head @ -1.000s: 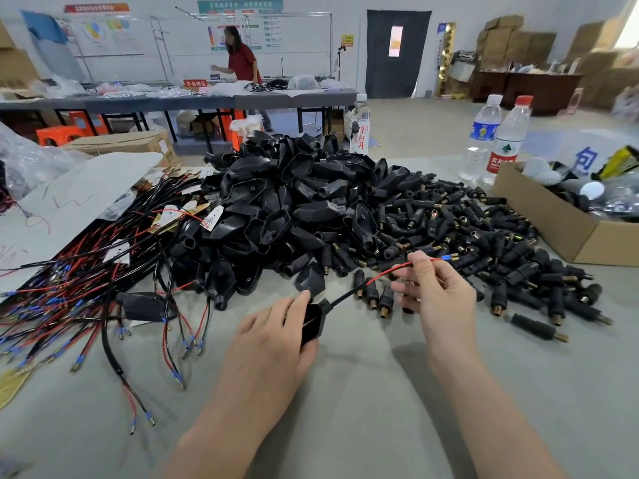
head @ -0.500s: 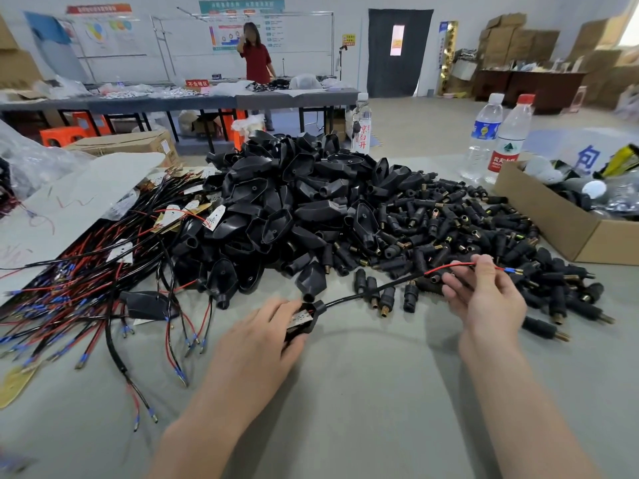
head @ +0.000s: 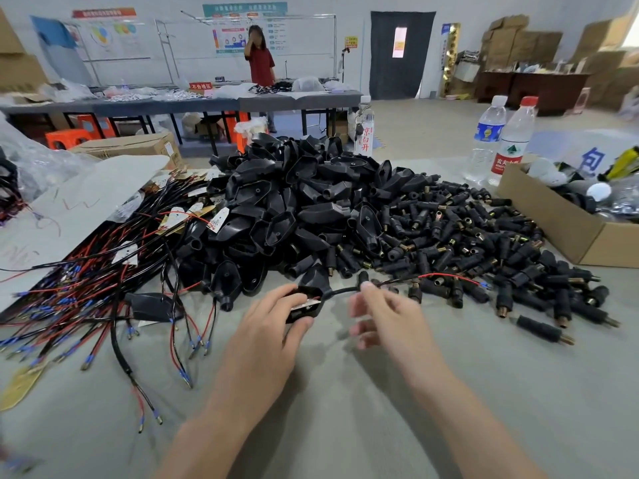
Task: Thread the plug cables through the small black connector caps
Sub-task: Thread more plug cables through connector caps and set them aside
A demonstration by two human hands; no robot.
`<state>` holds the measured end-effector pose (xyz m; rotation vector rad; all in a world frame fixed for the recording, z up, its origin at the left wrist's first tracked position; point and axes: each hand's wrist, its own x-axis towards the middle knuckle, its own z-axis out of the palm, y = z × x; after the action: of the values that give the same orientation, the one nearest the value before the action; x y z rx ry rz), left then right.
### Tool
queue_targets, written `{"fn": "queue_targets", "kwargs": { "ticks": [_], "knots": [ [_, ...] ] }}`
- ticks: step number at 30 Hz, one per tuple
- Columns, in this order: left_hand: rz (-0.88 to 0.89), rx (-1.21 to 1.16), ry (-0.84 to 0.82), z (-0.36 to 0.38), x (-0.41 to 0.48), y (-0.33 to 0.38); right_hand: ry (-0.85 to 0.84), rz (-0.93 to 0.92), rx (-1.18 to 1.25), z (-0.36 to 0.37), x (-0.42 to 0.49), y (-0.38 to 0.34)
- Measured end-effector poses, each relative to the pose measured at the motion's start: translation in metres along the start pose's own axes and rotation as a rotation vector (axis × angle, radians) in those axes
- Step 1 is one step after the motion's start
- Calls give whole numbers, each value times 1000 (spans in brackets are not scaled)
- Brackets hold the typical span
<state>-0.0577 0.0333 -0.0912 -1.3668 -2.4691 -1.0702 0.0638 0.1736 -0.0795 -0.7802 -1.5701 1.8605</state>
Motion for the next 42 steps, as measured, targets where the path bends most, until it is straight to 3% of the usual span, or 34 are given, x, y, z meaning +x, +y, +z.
{"fn": "queue_targets", "kwargs": {
  "ticks": [4, 11, 17, 28, 38, 42],
  "knots": [
    [82, 18, 20, 0, 0, 4, -188, 130, 123, 14, -6, 3],
    [119, -128, -12, -1, -1, 9, -251, 173, 392, 15, -3, -2],
    [90, -241, -32, -3, 0, 9, -270, 137, 369, 12, -1, -1],
    [96, -219, -4, -5, 1, 3, -276, 119, 337, 7, 1, -1],
    [75, -192, 212, -8, 4, 11, -276, 86, 329, 12, -1, 1],
    [-134, -483, 196, -7, 5, 17, -300, 94, 398, 14, -1, 2]
  ]
}}
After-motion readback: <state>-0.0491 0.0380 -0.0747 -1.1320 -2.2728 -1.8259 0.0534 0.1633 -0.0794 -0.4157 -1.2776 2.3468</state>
